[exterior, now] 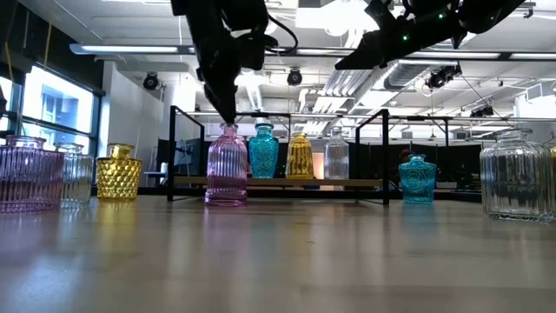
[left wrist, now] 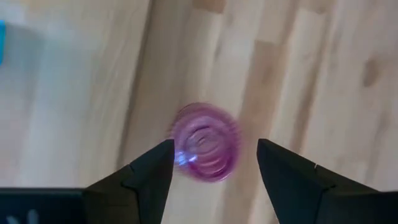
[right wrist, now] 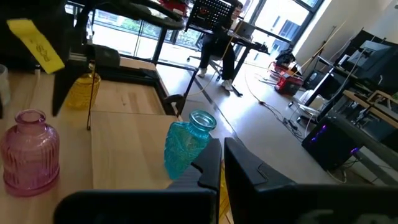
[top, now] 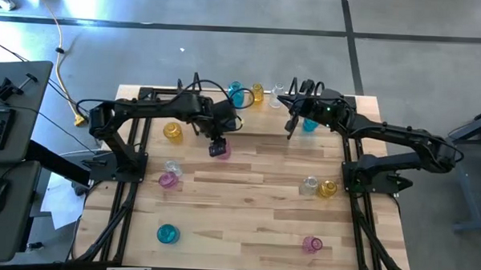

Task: Sort vases onto shelf
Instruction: Put the top pink vase on the shelf

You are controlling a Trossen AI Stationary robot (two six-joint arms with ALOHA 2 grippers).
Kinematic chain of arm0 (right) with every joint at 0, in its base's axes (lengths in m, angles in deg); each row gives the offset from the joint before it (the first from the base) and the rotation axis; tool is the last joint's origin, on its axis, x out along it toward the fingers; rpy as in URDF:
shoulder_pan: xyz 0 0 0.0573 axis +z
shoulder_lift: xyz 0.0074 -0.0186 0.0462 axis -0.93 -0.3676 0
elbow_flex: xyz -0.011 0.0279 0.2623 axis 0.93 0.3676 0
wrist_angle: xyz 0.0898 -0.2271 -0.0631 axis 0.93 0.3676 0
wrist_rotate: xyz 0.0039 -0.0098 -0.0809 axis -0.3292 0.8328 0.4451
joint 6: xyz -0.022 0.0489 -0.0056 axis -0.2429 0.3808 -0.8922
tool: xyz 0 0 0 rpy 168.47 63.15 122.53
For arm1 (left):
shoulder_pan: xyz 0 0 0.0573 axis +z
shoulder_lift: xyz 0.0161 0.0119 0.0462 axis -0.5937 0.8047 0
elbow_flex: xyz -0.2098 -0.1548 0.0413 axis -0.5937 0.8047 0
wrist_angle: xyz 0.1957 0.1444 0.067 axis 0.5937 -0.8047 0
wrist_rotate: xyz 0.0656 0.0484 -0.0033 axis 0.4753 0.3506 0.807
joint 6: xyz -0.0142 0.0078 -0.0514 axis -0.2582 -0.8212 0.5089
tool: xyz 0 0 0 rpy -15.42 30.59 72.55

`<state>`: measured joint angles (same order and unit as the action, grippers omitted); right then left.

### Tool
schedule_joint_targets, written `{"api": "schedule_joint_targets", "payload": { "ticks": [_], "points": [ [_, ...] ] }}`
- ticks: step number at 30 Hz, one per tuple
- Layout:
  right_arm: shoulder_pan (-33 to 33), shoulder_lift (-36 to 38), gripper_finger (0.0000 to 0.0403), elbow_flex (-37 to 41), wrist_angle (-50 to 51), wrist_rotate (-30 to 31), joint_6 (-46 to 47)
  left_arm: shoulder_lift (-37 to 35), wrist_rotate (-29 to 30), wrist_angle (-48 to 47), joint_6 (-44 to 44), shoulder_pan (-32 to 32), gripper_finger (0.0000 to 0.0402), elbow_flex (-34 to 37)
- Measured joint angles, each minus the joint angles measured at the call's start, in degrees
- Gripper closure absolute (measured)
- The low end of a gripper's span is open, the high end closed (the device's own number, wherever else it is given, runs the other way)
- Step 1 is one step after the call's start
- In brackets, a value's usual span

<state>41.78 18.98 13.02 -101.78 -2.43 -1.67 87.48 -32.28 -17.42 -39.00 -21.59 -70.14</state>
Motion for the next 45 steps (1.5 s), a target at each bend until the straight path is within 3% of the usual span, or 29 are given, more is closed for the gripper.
{"api": "schedule_joint_targets", "payload": {
  "ticks": [24,30,37,41,45],
  "points": [
    [0.0,0.0,0.0401,0.0,0.0,0.0,1.1,2.2,-1.1,1.3,-1.9,-0.2,0.0193,1.1],
    [0.0,0.0,0.0401,0.0,0.0,0.0,1.1,3.0,-1.1,1.2,-1.5,0.1,0.0221,1.1],
    [0.0,0.0,0.0401,0.0,0.0,0.0,1.1,3.2,-0.9,1.1,-2.9,0.2,0.0281,1.1],
    [0.0,0.0,0.0401,0.0,0.0,0.0,1.1,3.0,-1.1,-1.8,-3.4,0.2,0.0282,-0.1],
    [0.0,0.0,0.0401,0.0,0.0,0.0,1.1,3.0,-1.2,-6.7,-3.5,0.4,0.0282,-5.5]
  ]
}}
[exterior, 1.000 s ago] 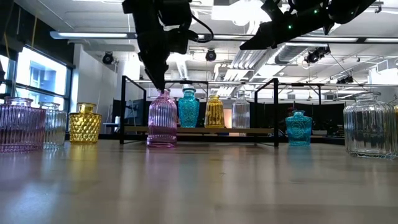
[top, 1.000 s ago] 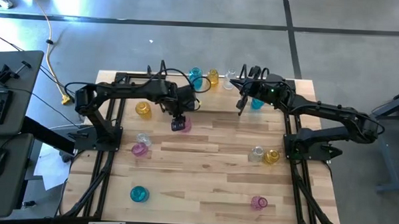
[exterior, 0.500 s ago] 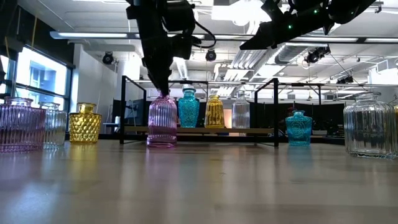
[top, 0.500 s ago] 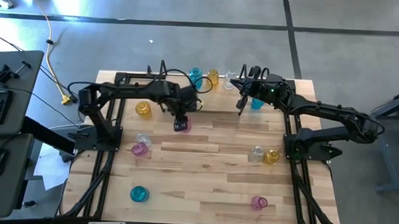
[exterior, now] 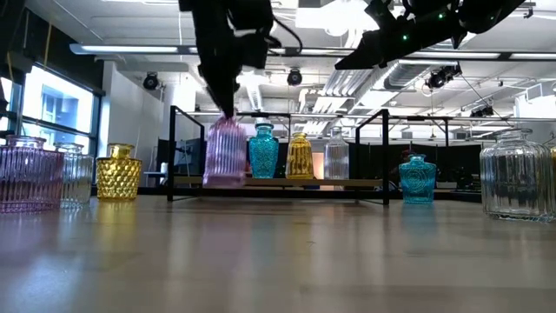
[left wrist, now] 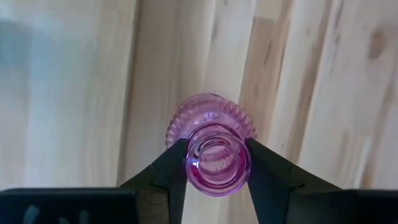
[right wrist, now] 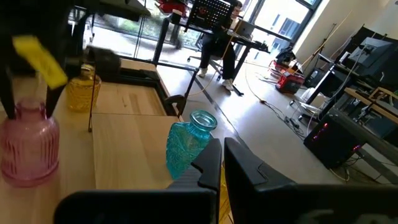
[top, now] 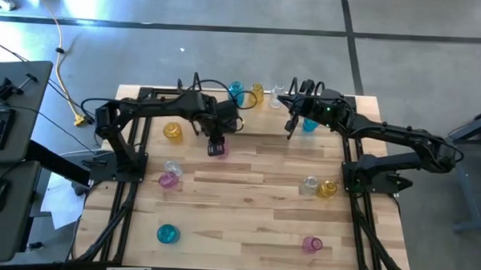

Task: Sort vases onto shelf
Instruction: Put the top pink vase on the shelf

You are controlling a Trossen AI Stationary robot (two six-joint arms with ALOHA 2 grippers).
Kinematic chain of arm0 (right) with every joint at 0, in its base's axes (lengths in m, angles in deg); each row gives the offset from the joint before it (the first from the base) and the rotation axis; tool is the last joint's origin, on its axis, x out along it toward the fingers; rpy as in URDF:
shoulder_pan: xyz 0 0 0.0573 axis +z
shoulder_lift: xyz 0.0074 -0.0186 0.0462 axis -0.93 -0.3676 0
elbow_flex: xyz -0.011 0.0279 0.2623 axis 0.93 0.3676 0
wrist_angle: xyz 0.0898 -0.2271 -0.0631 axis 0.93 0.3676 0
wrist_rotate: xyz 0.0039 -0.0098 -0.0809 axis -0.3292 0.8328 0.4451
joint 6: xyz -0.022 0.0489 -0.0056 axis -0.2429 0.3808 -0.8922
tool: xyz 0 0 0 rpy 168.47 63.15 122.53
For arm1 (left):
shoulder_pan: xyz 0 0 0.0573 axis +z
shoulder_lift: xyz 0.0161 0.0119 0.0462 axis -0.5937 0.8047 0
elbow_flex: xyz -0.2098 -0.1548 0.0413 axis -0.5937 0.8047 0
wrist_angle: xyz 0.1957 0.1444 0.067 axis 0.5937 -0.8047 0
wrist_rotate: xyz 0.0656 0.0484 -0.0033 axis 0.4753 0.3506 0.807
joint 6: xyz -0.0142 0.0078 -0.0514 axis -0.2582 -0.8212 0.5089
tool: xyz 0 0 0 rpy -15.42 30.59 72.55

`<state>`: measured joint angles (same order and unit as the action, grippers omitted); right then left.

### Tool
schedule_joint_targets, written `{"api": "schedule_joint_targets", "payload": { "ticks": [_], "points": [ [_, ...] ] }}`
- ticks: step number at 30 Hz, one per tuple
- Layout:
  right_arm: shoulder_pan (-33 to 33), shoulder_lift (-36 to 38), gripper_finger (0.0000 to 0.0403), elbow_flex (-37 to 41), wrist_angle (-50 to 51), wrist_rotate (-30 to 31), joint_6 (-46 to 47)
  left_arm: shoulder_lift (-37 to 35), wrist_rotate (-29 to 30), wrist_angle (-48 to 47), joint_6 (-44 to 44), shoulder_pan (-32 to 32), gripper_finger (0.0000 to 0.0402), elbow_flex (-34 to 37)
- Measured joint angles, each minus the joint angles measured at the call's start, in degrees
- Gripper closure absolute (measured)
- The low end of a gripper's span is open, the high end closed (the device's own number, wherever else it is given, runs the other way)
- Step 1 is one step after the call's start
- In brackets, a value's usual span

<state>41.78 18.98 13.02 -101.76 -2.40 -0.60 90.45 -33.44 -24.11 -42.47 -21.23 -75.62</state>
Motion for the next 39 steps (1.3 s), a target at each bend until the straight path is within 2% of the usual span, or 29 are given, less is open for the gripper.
{"api": "schedule_joint_targets", "payload": {
  "ticks": [6,10,15,24,39],
  "points": [
    [0.0,0.0,0.0401,0.0,0.0,0.0,0.0,-0.1,0.4,-7.9,1.7,3.4,0.0282,-10.0],
    [0.0,0.0,0.0401,0.0,0.0,0.0,0.4,-0.2,0.9,-9.8,3.3,8.2,0.0282,-13.4],
    [0.0,0.0,0.0401,0.0,0.0,0.0,0.4,0.4,0.9,-10.9,3.3,14.7,0.0282,-14.1],
    [0.0,0.0,0.0401,0.0,0.0,0.0,0.4,3.4,2.2,-5.6,0.4,22.5,0.0282,-14.1],
    [0.0,0.0,0.0401,0.0,0.4,0.0,0.4,11.2,2.8,-5.1,-2.1,26.8,0.0282,-20.8]
  ]
}}
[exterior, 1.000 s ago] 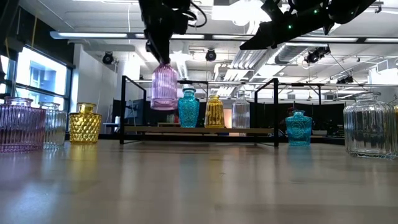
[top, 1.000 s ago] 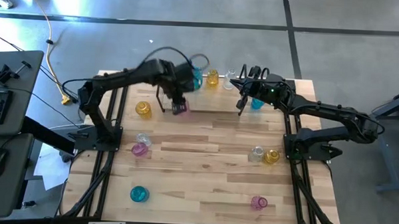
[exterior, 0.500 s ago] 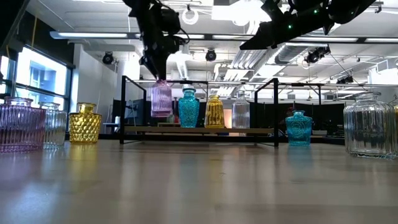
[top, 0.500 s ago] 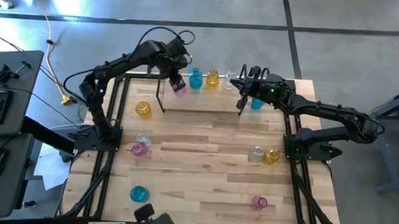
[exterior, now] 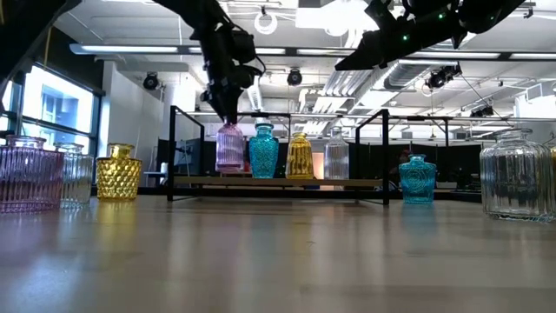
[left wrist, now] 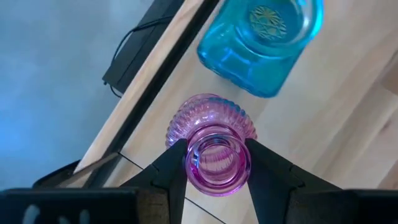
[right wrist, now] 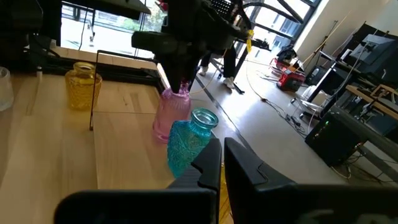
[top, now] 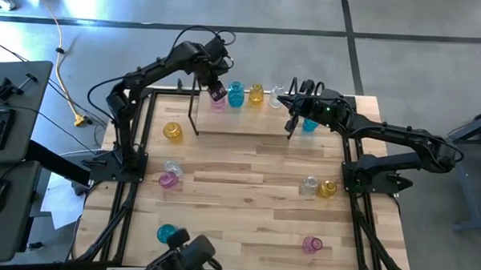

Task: Sort vases onto shelf
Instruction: Put the top pink vase on the shelf

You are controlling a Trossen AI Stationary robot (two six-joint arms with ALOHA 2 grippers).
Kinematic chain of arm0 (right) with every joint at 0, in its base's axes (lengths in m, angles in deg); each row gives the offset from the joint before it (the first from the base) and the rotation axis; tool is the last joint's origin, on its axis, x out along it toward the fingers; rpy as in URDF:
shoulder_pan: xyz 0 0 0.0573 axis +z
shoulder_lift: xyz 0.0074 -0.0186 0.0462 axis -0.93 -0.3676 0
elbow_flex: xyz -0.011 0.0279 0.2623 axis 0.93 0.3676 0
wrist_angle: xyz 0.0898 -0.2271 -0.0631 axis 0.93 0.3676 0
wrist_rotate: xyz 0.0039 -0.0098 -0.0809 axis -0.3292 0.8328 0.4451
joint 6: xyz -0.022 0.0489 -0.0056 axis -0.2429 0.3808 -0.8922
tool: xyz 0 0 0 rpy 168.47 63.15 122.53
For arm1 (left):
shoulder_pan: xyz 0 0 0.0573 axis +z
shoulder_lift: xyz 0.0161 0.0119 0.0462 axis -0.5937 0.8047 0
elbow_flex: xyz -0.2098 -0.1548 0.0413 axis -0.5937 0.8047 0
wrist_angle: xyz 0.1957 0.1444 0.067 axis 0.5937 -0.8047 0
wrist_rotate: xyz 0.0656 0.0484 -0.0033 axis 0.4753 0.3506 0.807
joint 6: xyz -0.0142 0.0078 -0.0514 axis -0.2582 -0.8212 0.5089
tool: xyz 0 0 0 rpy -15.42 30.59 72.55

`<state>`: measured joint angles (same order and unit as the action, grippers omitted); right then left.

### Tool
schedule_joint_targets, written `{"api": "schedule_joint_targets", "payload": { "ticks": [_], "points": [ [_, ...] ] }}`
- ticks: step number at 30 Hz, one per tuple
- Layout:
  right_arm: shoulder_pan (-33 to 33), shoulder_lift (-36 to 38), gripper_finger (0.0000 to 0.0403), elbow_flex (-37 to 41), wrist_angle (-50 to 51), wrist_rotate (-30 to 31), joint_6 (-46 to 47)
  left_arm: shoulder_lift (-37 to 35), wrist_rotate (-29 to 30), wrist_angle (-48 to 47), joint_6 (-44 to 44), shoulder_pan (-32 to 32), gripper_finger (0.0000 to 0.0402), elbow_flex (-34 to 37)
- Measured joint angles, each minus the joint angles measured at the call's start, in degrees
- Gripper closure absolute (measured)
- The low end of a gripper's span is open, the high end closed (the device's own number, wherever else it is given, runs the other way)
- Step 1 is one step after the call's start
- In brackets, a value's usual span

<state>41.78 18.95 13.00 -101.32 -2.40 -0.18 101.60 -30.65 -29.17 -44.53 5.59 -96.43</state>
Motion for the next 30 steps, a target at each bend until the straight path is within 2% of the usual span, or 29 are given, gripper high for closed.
{"api": "schedule_joint_targets", "payload": {
  "ticks": [22,30],
  "points": [
    [0.0,0.0,0.0401,0.0,0.2,0.0,-0.2,1.3,1.1,0.8,-1.5,1.2,0.0282,-0.1],
    [0.0,0.0,0.0401,0.0,0.2,0.0,-0.2,1.3,1.1,0.9,-1.6,1.2,0.0257,-0.1]
  ]
}}
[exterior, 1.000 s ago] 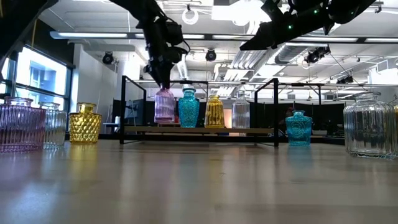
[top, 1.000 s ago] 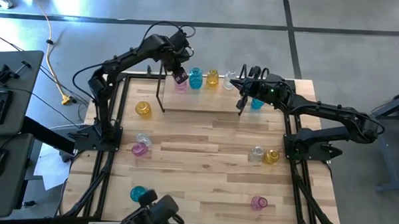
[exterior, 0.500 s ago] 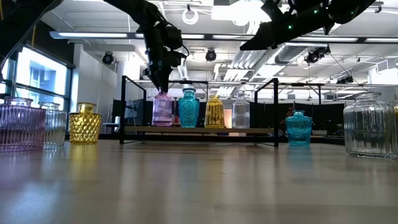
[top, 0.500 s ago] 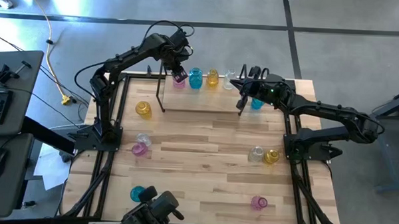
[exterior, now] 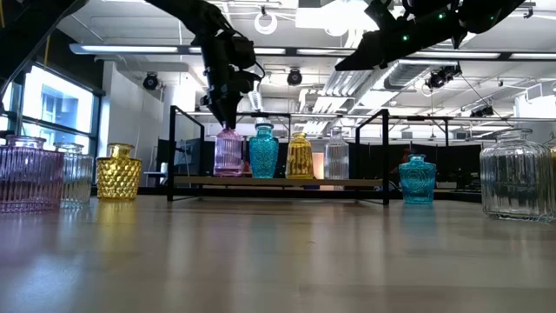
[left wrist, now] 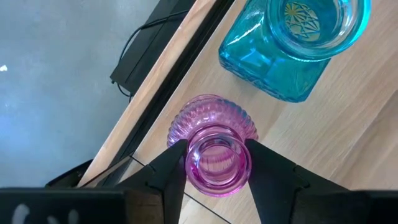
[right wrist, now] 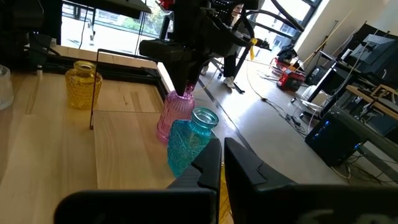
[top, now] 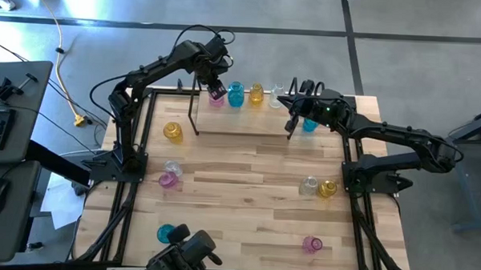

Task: Sort vases onto shelf
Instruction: Put the top pink vase on the shelf

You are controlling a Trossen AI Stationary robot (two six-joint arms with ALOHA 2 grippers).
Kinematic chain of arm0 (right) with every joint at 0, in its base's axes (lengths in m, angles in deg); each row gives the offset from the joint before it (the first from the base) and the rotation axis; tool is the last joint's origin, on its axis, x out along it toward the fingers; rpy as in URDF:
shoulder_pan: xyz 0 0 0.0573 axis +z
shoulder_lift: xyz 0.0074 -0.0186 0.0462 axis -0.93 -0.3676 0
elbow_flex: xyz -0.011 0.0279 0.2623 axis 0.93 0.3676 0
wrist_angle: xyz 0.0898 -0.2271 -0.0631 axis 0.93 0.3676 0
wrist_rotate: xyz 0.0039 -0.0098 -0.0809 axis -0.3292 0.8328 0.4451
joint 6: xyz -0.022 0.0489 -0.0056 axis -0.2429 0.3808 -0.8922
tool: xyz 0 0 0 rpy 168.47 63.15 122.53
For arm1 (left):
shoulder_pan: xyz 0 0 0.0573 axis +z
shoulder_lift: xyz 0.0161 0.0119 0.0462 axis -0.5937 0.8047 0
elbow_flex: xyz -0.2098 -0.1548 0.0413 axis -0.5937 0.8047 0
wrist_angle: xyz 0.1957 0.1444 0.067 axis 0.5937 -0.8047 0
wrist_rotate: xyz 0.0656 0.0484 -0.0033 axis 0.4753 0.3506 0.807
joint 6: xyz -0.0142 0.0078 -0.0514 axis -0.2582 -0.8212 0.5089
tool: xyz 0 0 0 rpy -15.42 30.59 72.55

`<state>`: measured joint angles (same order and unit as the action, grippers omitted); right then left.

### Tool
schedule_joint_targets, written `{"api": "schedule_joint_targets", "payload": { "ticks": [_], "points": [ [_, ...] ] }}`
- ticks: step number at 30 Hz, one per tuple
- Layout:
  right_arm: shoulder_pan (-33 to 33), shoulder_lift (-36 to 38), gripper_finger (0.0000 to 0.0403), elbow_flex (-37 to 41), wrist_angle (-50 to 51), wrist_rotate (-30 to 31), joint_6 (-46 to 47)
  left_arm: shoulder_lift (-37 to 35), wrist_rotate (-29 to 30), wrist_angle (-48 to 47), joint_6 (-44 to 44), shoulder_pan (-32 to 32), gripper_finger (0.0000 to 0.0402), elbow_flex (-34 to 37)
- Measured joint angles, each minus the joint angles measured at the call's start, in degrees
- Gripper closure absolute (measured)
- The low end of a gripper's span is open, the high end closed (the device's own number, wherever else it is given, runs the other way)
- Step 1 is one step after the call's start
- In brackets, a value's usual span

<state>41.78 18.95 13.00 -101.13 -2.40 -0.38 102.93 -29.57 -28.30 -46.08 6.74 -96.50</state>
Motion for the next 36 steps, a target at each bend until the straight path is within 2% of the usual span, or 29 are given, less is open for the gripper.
{"api": "schedule_joint_targets", "payload": {
  "ticks": [36],
  "points": [
    [0.0,0.0,0.0401,0.0,0.3,0.0,-0.4,-0.1,2.0,3.1,-2.9,-0.1,0.0243,0.0]
  ]
}}
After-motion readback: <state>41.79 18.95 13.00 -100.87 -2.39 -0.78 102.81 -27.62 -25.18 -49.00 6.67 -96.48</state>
